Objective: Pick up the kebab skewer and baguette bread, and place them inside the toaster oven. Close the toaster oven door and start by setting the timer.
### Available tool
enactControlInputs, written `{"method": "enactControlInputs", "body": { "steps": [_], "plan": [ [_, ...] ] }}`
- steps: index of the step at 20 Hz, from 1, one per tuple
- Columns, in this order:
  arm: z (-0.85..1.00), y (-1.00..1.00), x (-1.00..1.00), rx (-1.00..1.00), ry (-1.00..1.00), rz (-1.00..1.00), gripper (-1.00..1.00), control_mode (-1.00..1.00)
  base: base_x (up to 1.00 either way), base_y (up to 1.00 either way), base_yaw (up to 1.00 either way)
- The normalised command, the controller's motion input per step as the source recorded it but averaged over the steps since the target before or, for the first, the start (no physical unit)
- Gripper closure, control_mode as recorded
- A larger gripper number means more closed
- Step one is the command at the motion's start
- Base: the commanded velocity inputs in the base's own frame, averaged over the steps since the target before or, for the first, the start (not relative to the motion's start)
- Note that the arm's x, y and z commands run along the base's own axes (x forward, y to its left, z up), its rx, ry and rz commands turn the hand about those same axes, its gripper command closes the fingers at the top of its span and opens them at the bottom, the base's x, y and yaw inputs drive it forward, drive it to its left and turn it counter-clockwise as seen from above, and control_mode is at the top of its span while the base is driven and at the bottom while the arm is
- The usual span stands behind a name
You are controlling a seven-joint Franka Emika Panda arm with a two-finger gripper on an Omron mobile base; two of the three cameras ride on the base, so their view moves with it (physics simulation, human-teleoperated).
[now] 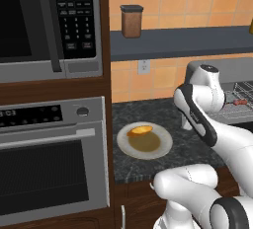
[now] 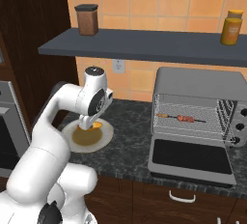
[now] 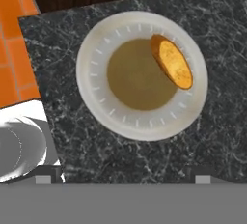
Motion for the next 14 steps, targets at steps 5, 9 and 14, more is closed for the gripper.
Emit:
{"method": "enactControlInputs", "body": {
  "steps": [5, 9, 14],
  "plan": [
    [-0.43, 0.44, 0.50, 0.01, 0.00, 0.23, -1.00, -1.00, 0.00, 0.00, 0.00],
    [-0.39, 0.47, 0.38, 0.00, 0.00, 0.23, -1.00, -1.00, 0.00, 0.00, 0.00],
    [-0.31, 0.22, 0.47, 0.03, 0.00, 0.21, -1.00, -1.00, 0.00, 0.00, 0.00]
  ]
}}
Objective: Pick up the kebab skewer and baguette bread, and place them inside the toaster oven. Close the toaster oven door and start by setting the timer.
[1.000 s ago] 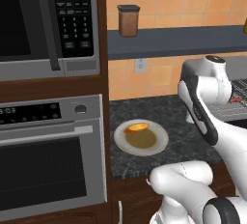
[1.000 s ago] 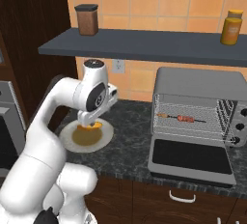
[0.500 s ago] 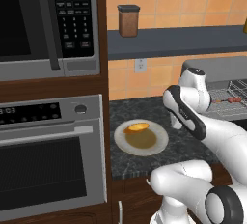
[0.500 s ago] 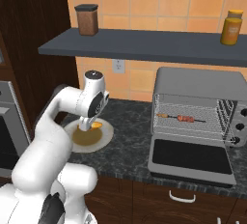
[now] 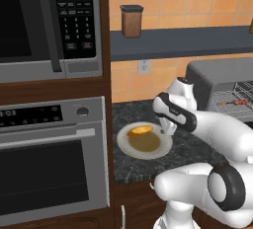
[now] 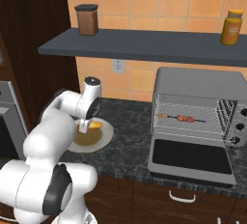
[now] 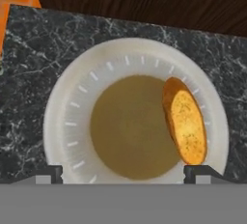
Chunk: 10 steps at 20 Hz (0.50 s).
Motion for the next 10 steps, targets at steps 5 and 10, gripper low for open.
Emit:
{"method": "enactControlInputs", "body": {
  "steps": [5, 10],
  "plan": [
    [-0.03, -0.14, 0.16, 0.00, 0.00, 0.01, -1.00, -1.00, 0.00, 0.00, 0.00],
    [0.00, -0.26, 0.33, 0.00, 0.00, 0.01, -1.00, -1.00, 0.00, 0.00, 0.00]
  ]
}}
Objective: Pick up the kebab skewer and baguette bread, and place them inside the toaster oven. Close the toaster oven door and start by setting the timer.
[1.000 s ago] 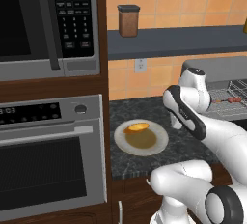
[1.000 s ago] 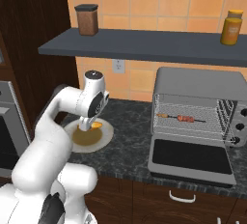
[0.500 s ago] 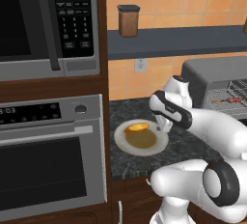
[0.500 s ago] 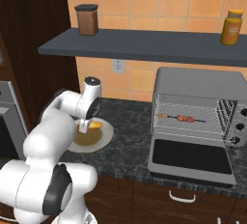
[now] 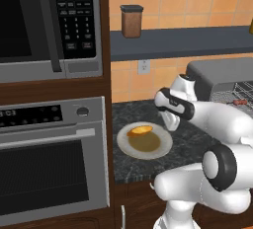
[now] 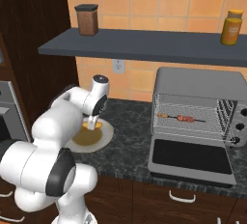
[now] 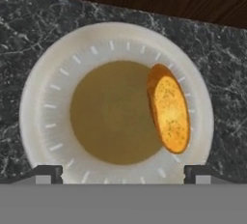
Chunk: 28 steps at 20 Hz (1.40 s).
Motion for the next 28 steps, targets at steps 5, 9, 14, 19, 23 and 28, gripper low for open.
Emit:
{"method": "enactControlInputs", "body": {
  "steps": [5, 9, 14, 19, 23, 28],
  "plan": [
    [-0.29, 0.05, 0.42, 0.00, 0.00, 0.05, -1.00, -1.00, 0.00, 0.00, 0.00],
    [-0.43, 0.39, 0.38, 0.00, 0.00, 0.19, -1.00, -1.00, 0.00, 0.00, 0.00],
    [-0.13, 0.11, 0.21, 0.00, 0.00, 0.35, -1.00, -1.00, 0.00, 0.00, 0.00],
    [-0.28, 0.21, 0.18, -0.01, 0.00, 0.06, -1.00, -1.00, 0.00, 0.00, 0.00],
    [-0.33, 0.00, 0.15, -0.02, -0.02, 0.00, -1.00, -1.00, 0.00, 0.00, 0.00],
    [-0.29, 0.01, 0.09, 0.00, 0.00, 0.00, -1.00, -1.00, 0.00, 0.00, 0.00]
  ]
}}
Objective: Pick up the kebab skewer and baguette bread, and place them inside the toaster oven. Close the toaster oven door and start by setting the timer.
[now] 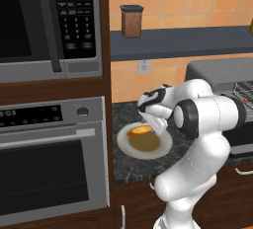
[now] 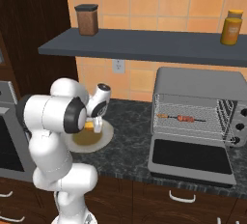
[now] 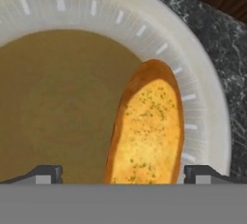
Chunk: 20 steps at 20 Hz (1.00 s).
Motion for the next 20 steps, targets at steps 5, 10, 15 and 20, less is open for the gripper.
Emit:
{"method": "enactControlInputs", "body": {
  "steps": [5, 10, 15, 20],
  "plan": [
    [-0.18, 0.04, 0.11, 0.00, 0.00, 0.00, -1.00, -1.00, 0.00, 0.00, 0.00],
    [-0.14, 0.04, 0.11, 0.00, 0.00, 0.00, -1.00, -1.00, 0.00, 0.00, 0.00],
    [-0.15, 0.06, 0.18, 0.00, 0.00, 0.00, -1.00, -1.00, 0.00, 0.00, 0.00],
    [-0.25, 0.05, 0.04, 0.00, 0.00, 0.00, -1.00, -1.00, 0.00, 0.00, 0.00]
  ]
}}
